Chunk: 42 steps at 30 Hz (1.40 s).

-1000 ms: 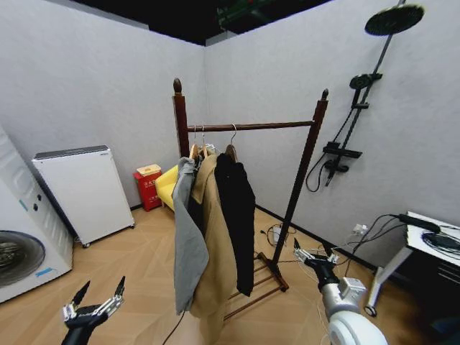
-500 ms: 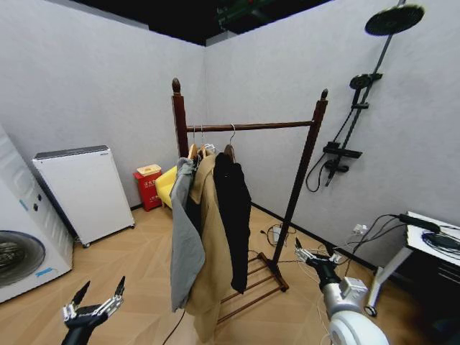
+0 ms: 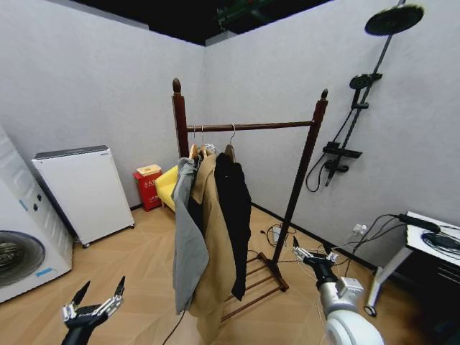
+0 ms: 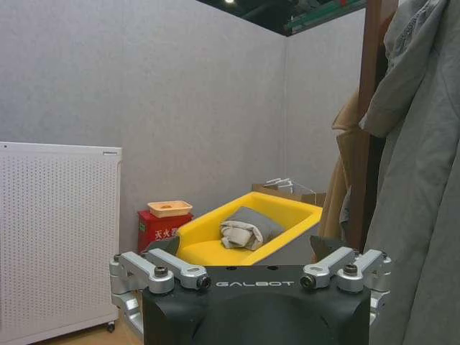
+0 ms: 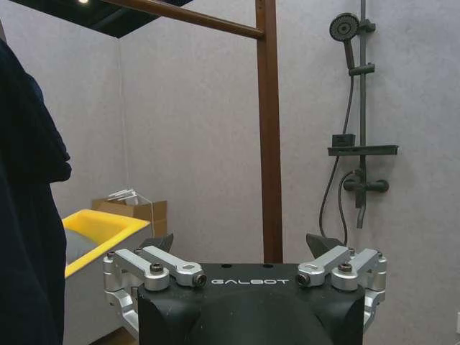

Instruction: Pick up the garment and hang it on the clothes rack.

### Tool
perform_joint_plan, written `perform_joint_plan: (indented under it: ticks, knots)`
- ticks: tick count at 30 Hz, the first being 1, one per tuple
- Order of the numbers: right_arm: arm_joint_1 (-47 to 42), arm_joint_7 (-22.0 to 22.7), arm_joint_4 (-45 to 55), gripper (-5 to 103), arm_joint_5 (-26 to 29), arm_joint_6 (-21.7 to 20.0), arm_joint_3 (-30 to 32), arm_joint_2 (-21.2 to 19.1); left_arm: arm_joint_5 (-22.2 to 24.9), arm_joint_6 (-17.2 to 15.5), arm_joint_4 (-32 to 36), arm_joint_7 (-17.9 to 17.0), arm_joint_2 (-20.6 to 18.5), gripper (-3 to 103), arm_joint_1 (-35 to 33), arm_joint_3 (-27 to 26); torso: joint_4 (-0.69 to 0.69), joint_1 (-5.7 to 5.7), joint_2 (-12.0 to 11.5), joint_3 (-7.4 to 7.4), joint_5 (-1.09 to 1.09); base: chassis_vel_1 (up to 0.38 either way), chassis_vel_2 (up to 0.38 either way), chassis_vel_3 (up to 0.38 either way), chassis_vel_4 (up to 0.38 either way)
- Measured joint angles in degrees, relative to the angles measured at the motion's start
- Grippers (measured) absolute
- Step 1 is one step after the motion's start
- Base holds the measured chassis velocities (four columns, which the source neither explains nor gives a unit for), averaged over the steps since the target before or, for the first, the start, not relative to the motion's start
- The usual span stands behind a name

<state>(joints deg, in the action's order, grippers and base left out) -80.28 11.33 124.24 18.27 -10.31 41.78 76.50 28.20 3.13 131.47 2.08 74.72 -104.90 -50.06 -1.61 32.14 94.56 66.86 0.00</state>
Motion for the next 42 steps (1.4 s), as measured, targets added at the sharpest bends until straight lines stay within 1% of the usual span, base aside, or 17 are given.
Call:
perform_joint_plan:
  ticks: [10, 20, 34, 38, 40, 41, 42]
  knots:
    - [-0.5, -0.4, -0.3, 100, -2.0, -0.1, 0.0, 0.0, 0.0, 0.0, 0.0, 0.0, 0.0, 100, 0.0, 0.0, -0.01, 0.0, 0.0, 0.0, 0.0, -0.048, -0.045, -0.04, -0.044]
    - [-0.7, -0.4, -0.8, 100, -3.0, -0.1, -0.9, 0.4, 0.0, 0.0, 0.0, 0.0, 0.0, 100, 0.0, 0.0, 0.0, 0.0, 0.0, 0.0, -0.01, -0.066, -0.123, -0.118, -0.082]
    - [-0.9, -0.3, 0.2, 100, -3.2, -0.1, -1.3, 0.6, 0.0, 0.0, 0.0, 0.0, 0.0, 100, 0.0, 0.0, -0.01, -0.01, 0.0, 0.0, -0.01, -0.03, -0.226, -0.212, -0.029]
    - [-0.9, -0.2, 0.5, 100, -3.4, -0.2, -1.7, 0.8, 0.0, 0.0, 0.0, 0.0, 0.0, 100, 0.0, 0.0, 0.0, -0.01, 0.0, 0.0, 0.02, 0.042, -0.286, -0.269, 0.034]
    - [-0.9, -0.2, 0.6, 100, -3.4, -0.2, -1.8, 0.8, 0.0, 0.0, 0.0, 0.0, 0.0, 100, 0.0, 0.0, 0.01, -0.01, 0.0, 0.0, 0.0, 0.014, -0.277, -0.282, 0.046]
    - [-0.9, -0.2, 0.7, 100, -3.6, -0.2, -2.0, 0.9, 0.0, 0.0, 0.0, 0.0, 0.0, 100, 0.0, 0.0, -0.01, -0.02, 0.0, -0.01, -0.04, 0.052, -0.304, -0.271, 0.046]
    - [-0.9, -0.2, 0.7, 100, -3.7, -0.2, -2.1, 0.9, 0.0, 0.0, 0.0, 0.0, 0.0, 100, 0.0, 0.0, 0.0, -0.01, 0.0, 0.0, 0.02, 0.052, -0.316, -0.339, 0.046]
